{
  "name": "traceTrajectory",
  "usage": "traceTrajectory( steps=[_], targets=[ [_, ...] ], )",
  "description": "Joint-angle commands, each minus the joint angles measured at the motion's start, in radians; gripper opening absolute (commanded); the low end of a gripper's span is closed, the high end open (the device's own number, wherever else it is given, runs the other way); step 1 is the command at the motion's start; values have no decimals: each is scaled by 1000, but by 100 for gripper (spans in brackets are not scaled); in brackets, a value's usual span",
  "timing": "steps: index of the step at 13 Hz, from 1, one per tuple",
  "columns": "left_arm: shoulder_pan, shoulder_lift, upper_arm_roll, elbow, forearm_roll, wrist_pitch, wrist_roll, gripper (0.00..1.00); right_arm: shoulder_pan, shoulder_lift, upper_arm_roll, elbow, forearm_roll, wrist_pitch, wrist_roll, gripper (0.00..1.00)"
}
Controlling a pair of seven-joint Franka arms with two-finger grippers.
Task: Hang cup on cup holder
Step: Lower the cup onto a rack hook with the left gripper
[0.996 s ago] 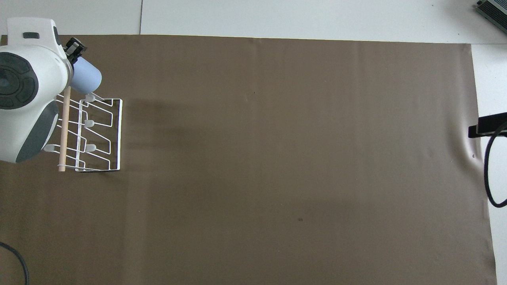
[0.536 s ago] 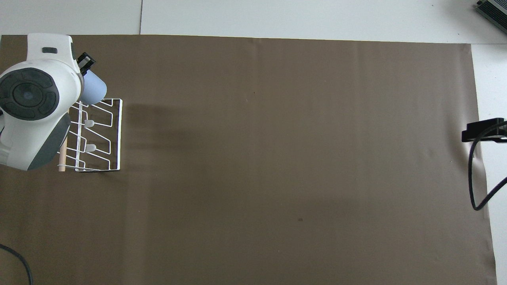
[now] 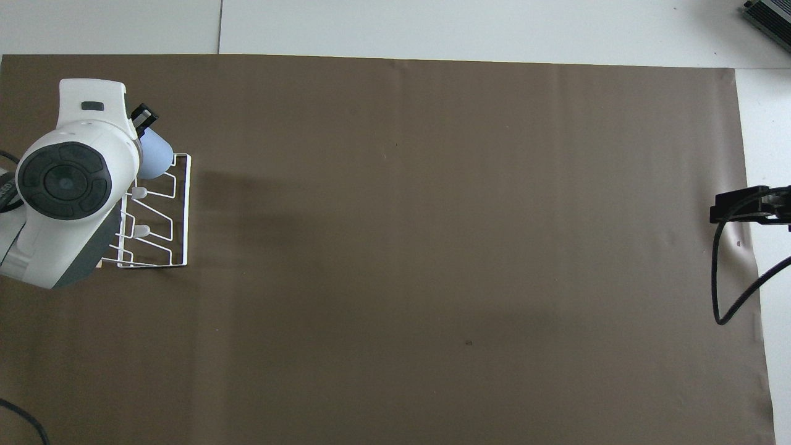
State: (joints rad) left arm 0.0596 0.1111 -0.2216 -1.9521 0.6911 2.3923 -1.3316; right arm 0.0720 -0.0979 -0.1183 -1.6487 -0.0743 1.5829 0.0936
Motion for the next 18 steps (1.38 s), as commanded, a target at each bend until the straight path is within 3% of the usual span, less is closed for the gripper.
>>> traceTrajectory(
  steps=[1, 3, 4, 5, 6, 9, 12, 18],
  targets=[
    [8, -53, 4, -89, 30, 66, -26, 0, -20, -22, 2, -28, 24, 6, -26, 100],
    [9, -59, 4, -103, 30, 83, -26, 0, -34, -22, 14, -26, 25, -1, -26, 100],
    [9, -57, 4, -102, 30, 79, -26, 5, -78, -23, 55, -26, 25, 0, -26, 100],
    [9, -57, 4, -97, 30, 76, -26, 40, -107, -23, 83, -26, 25, 2, -26, 100],
    [9, -56, 4, -94, 30, 76, -20, 66, -110, -23, 86, -26, 31, 5, -26, 100],
    [9, -54, 4, -85, 30, 74, -14, 95, -97, -23, 82, -26, 33, -3, -17, 100],
    [11, -53, 4, -67, 30, 70, 0, 96, -113, 38, 80, 53, 53, -47, -15, 100],
    [-6, -64, -15, 18, -16, -65, 152, 95, -98, 29, 82, 44, 61, -47, -12, 100]
  ],
)
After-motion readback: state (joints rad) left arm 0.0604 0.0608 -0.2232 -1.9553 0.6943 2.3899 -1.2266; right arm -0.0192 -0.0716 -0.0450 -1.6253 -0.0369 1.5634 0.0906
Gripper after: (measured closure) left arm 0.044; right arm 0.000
